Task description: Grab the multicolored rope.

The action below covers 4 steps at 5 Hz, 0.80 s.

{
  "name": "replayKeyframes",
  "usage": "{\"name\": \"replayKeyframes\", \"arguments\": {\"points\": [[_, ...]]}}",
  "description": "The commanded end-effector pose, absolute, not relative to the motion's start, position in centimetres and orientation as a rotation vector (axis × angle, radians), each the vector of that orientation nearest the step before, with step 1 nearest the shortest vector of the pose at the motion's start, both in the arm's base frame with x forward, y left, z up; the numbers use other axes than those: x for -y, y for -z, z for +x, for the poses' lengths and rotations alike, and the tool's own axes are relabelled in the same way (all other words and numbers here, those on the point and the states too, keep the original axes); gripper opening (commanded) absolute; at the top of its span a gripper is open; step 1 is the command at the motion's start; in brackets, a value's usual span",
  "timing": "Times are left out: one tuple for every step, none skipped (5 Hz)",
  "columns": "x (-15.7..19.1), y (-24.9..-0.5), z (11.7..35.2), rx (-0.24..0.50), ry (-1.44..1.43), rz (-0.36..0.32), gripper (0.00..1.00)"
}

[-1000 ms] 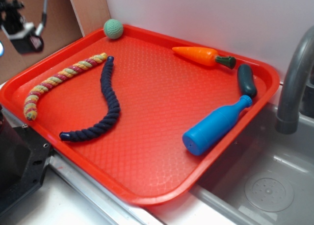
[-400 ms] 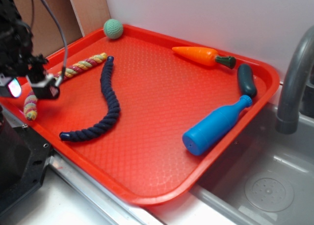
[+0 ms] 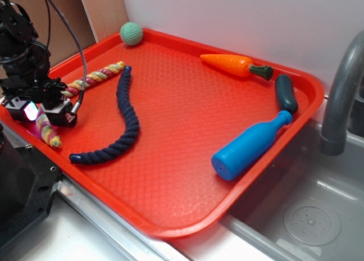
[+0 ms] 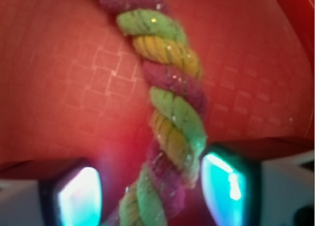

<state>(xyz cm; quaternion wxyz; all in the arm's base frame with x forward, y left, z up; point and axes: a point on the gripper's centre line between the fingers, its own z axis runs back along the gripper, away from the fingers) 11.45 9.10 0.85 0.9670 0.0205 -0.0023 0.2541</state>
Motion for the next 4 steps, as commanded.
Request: {"name": "replayKeyframes", "arguments": {"points": [[-7.4, -5.9, 12.9, -0.015, -0.354, -0.014, 0.00], [-5.4, -10.9, 14.7, -0.024, -0.185, -0.019, 0.00], [-2.1, -16.0, 16.4, 0.081, -0.038, -0.017, 0.00], [0.0, -21.1, 16.6, 0.159, 0.006, -0.014, 0.00]]}}
